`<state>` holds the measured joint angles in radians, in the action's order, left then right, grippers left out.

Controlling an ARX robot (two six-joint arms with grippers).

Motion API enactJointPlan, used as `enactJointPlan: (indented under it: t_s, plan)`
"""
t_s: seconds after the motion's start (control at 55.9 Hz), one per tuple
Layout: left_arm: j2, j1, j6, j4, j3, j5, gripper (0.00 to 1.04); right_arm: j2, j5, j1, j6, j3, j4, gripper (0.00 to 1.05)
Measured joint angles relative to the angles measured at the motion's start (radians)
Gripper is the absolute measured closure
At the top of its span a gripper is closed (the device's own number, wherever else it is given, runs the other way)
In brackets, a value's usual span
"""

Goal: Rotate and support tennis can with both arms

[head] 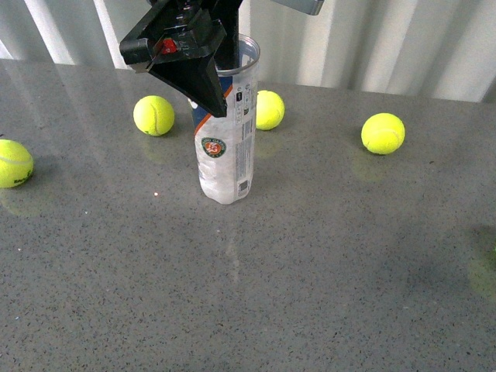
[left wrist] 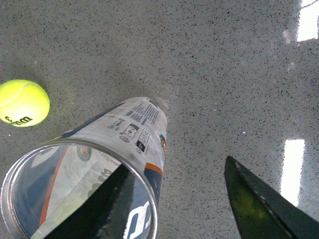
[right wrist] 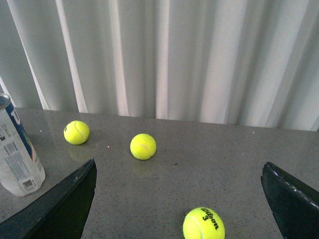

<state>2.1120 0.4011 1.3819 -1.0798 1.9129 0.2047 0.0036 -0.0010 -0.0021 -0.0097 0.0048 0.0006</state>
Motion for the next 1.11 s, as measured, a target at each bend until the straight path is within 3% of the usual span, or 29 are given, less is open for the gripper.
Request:
enactJointPlan:
  t_s: [0.089,0.214,0.483,0.643,0.786,0.929,1.055,1.108]
  plan:
    - [0.0,-0.002,0.0,-0.008,0.002,0.001,0.25,0.0,0.0,0.0,0.0,0.0,0.0,0.07]
    - [0.0,-0.004,-0.003,-0.016,0.017,0.005,0.06,0.0,0.0,0.0,0.0,0.0,0.0,0.07]
    - [-0.012,-0.024,-0.016,-0.03,0.055,0.023,0.07,0.0,0.0,0.0,0.0,0.0,0.0,0.07]
    - [-0.075,-0.041,-0.032,0.047,0.016,0.063,0.07,0.0,0.0,0.0,0.0,0.0,0.0,0.07]
    - [-0.24,-0.082,-0.151,0.322,-0.159,0.148,0.07,0.0,0.0,0.0,0.0,0.0,0.0,0.07]
    - [-0.428,-0.176,-0.459,0.698,-0.373,0.163,0.07,0.0,0.0,0.0,0.0,0.0,0.0,0.07]
    - [-0.591,-0.344,-0.848,0.947,-0.562,0.169,0.07,0.0,0.0,0.0,0.0,0.0,0.0,0.07]
    - [-0.678,-0.454,-1.017,1.035,-0.687,0.184,0.07,0.0,0.0,0.0,0.0,0.0,0.0,0.07]
